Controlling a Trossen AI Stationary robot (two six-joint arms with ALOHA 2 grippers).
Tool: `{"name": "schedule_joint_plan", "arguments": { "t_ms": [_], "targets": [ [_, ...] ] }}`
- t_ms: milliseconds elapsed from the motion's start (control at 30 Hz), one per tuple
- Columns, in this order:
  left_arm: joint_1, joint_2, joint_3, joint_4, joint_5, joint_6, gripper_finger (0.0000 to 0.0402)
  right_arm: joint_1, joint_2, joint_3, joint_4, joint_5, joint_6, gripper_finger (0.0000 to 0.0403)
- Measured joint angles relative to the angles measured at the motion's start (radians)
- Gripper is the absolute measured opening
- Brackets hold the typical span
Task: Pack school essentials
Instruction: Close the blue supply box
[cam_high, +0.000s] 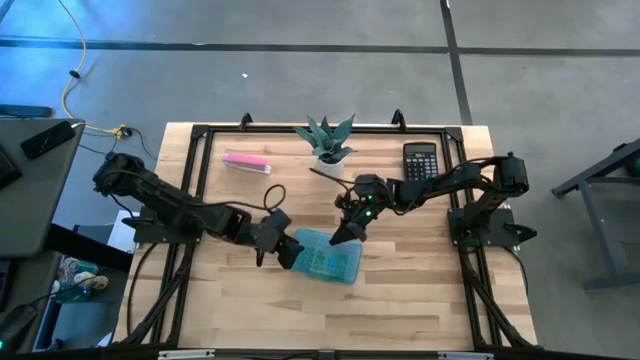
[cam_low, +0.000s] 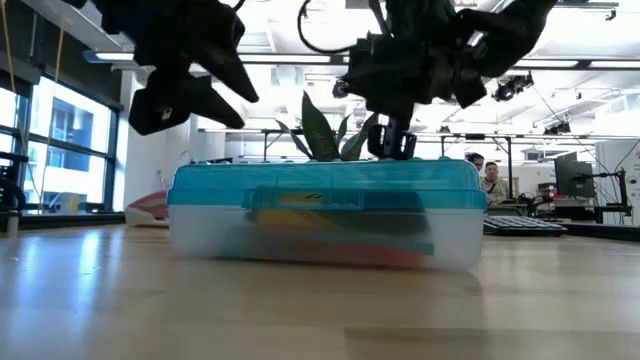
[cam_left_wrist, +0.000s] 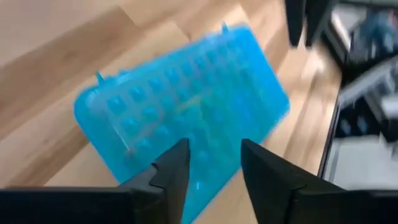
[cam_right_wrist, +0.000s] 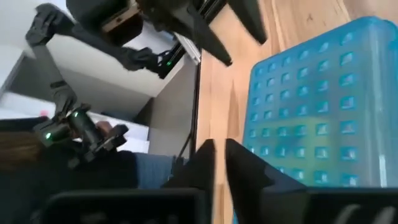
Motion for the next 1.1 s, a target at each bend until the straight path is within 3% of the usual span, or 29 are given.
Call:
{"name": "schedule_joint_plan", "arguments": {
  "t_ms": [67,233,433,567,700,1100],
  "targets": [
    [0.014,0.000,0.009,-0.027,0.065,0.052,0.0116,0.023,-0.004,0.008,-0.017,0.036,0.030,0.0007],
    [0.033,0.000,0.012,-0.051,0.149,0.167,0.0062,0.084,-0.052,0.042,-0.132,0.150,0.086,0.0012],
    [0.066,-0.025,0.013,-0.049,0.184,0.270,0.0005,0.155,-0.118,0.136,-0.506,0.359,0.106,0.0003],
    [0.107,-0.034,0.014,-0.045,0.215,0.349,0.0006,0.205,-0.121,0.227,-0.750,0.449,0.152,0.0001],
    [0.147,-0.032,0.014,-0.048,0.278,0.404,0.0001,0.260,-0.110,0.280,-0.861,0.537,0.239,0.0001],
    [0.169,0.056,0.012,-0.026,0.277,0.460,0.0000,0.350,-0.108,0.281,-0.936,0.731,0.477,0.0000]
  ]
}}
